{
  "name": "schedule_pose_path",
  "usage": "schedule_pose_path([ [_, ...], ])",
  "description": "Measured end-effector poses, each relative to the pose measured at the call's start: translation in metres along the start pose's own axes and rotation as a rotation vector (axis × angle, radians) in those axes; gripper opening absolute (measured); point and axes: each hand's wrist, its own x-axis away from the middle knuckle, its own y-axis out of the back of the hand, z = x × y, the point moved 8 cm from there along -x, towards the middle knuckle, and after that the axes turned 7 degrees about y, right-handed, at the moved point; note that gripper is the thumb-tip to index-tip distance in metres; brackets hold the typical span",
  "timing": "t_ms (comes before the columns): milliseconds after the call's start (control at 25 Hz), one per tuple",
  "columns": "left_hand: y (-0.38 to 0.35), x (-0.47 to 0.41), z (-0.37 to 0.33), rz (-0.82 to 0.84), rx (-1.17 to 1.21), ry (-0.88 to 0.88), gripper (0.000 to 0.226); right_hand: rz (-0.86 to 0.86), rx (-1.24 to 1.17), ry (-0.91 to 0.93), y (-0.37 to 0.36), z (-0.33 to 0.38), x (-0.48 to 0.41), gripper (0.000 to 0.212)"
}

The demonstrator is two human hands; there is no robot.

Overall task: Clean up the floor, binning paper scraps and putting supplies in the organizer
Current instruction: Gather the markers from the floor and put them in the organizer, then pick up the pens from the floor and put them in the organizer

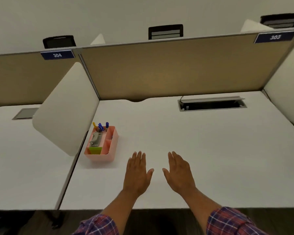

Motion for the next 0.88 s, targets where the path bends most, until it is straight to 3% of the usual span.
schedule_pose_path([
  [520,-0.054,0.247,-0.092,0.066,-0.052,-0.41,0.082,-0.085,0.03,-0.337,0.008,-0.021,0.332,0.081],
  [880,-0.133,0.384,-0.165,0.176,-0.089,-0.501,0.081,-0.049,-0.008,-0.542,-0.032,-0.112,0.556,0.079],
])
